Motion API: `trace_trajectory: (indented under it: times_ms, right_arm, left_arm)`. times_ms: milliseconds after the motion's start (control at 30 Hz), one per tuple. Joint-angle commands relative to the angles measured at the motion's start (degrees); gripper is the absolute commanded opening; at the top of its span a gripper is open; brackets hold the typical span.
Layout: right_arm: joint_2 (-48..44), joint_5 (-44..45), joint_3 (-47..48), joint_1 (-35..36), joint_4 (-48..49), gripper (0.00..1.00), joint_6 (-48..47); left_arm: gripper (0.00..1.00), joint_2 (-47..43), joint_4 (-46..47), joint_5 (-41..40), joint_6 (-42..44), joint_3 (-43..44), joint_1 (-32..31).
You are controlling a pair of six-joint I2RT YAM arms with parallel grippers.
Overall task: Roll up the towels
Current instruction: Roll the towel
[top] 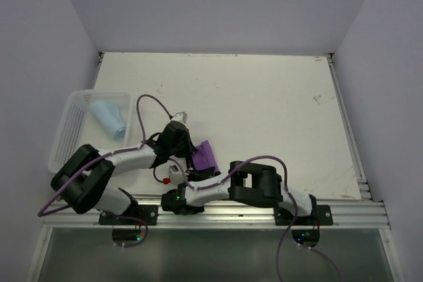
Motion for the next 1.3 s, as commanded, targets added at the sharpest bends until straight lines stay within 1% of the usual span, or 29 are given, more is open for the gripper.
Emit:
trace_trajectory:
  times_ms: [0, 67, 100, 267, 300, 400, 433, 467, 533, 567, 633, 667, 700, 733, 767, 833, 867, 967, 1067, 1100, 1267]
  right_arm:
    - [3.5, -10.7, -0.3, -0.2, 4.7, 0.0, 1.8]
    - [3.8, -11.4, -0.6, -0.7, 5.2, 0.0, 1.8]
    - [4.1, -11.5, -0.8, -0.9, 5.5, 0.0, 1.7]
    - [4.3, -12.5, -1.2, -1.5, 7.0, 0.0, 0.7]
    - [4.3, -12.7, -1.2, -1.7, 7.1, 0.0, 0.5]
    - [4.4, -13.0, -1.2, -1.9, 7.4, 0.0, 0.1]
    - [4.5, -13.0, -1.2, -2.0, 7.4, 0.0, 0.0]
    - [4.5, -13.2, -1.1, -2.0, 7.5, 0.0, 0.0]
    - [4.7, -13.5, -1.0, -2.2, 7.5, 0.0, -0.2]
    - [4.7, -13.6, -1.0, -2.1, 7.4, 0.0, -0.2]
    - [4.8, -13.7, -0.9, -2.2, 7.4, 0.0, -0.4]
    - [4.9, -13.7, -0.9, -2.2, 7.3, 0.0, -0.4]
    - [5.0, -13.7, -0.9, -2.3, 7.3, 0.0, -0.2]
    - [5.0, -13.9, -0.9, -2.3, 7.3, 0.0, -0.2]
    - [5.0, -13.8, -0.9, -2.3, 7.3, 0.0, -0.2]
    - [5.2, -14.0, -0.8, -2.4, 7.2, 0.0, -0.2]
    - [5.2, -14.0, -0.6, -2.4, 7.2, 0.0, -0.2]
    - [5.6, -14.0, -0.3, -2.5, 6.9, 0.0, -0.2]
    - [5.6, -14.1, -0.3, -2.5, 6.8, 0.0, -0.1]
    - [5.6, -14.1, -0.3, -2.6, 6.8, 0.0, 0.0]
    - [5.4, -14.4, -0.6, -2.7, 6.8, 0.0, 0.2]
  left_arm:
    - [0.05, -3.1, -3.1, -4.2, 3.0, 2.2, 0.5]
    - [0.07, -4.6, -4.4, -5.2, 4.0, 3.1, 0.5]
    - [0.09, -5.2, -6.9, -5.5, 4.4, 3.5, 0.6]
    - [0.18, -9.6, -12.7, -10.2, 7.0, 7.4, 0.5]
    - [0.22, -10.3, -14.3, -11.0, 8.2, 8.6, 0.5]
    - [0.29, -12.4, -17.0, -13.5, 9.3, 11.1, 0.6]
    - [0.3, -13.0, -16.9, -13.4, 9.7, 11.4, 0.6]
    - [0.31, -13.8, -16.1, -11.7, 10.1, 11.5, 0.7]
    - [0.34, -14.5, -12.4, -8.9, 10.3, 10.8, 0.9]
    - [0.34, -14.7, -10.7, -5.1, 10.4, 10.4, 1.1]
    - [0.34, -14.3, -3.9, -0.5, 9.9, 8.5, 1.6]
    - [0.33, -13.1, -1.9, 4.4, 9.6, 7.9, 1.8]
    - [0.31, -12.3, 1.4, 6.7, 8.9, 6.8, 2.1]
    - [0.3, -11.3, 3.2, 9.2, 8.7, 6.5, 2.5]
    - [0.29, -9.6, 5.0, 13.8, 8.5, 6.1, 2.7]
    - [0.26, -7.7, 8.9, 17.5, 8.3, 5.5, 2.7]
    - [0.26, -6.1, 11.5, 20.5, 8.2, 5.4, 2.8]
    - [0.24, -2.9, 14.1, 24.3, 8.0, 4.9, 2.8]
    - [0.2, -0.1, 15.9, 26.4, 7.4, 4.5, 2.8]
    - [0.18, 0.5, 16.4, 26.5, 7.2, 4.1, 2.8]
    - [0.14, 3.7, 14.7, 24.6, 6.7, 3.0, 2.8]
